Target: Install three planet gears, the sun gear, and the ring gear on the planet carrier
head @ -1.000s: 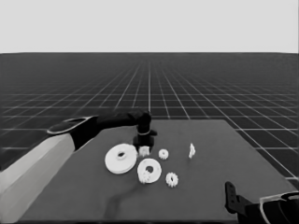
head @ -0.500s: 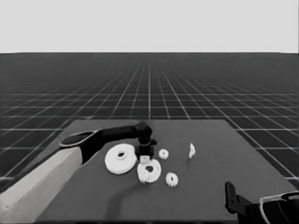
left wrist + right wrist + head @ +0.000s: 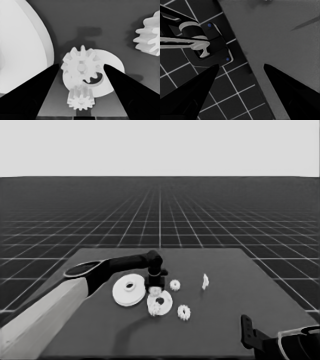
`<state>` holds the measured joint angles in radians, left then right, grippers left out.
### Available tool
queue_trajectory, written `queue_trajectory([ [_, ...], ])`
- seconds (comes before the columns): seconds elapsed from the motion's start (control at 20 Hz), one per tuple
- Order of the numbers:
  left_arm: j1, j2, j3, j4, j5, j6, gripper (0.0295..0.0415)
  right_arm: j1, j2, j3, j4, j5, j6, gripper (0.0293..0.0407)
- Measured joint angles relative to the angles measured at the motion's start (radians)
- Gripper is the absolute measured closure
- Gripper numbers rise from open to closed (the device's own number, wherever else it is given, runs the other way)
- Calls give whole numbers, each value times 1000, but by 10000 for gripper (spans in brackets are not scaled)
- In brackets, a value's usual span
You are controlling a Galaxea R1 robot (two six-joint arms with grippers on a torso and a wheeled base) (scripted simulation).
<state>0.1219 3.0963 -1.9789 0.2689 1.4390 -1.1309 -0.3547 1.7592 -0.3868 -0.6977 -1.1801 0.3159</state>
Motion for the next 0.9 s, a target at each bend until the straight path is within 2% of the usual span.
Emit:
queue_trajectory([
  [0.1, 0, 0, 0, 0, 0, 0, 326, 0, 0, 0, 0, 0, 0, 315],
  [0.2, -90, -33, 99, -76, 53, -54, 326, 0, 0, 0, 0, 0, 0, 315],
  [0.3, -126, -38, 116, -108, 67, -64, 326, 0, 0, 0, 0, 0, 0, 315],
  [0.6, -143, -39, 120, -125, 73, -66, 326, 0, 0, 0, 0, 0, 0, 315],
  [0.65, -221, -305, 581, -57, -264, 415, 302, 0, 0, 0, 0, 0, 0, 315],
  [0.7, -322, -690, 984, -17, -470, 848, 297, 0, 0, 0, 0, 0, 0, 315],
  [0.75, -383, -971, 1218, 7, -590, 1109, 310, 0, 0, 0, 0, 0, 0, 315],
  [0.8, -416, -1128, 1359, 21, -661, 1262, 319, 0, 0, 0, 0, 0, 0, 315],
  [0.9, -447, -1270, 1492, 34, -727, 1406, 325, 0, 0, 0, 0, 0, 0, 315],
])
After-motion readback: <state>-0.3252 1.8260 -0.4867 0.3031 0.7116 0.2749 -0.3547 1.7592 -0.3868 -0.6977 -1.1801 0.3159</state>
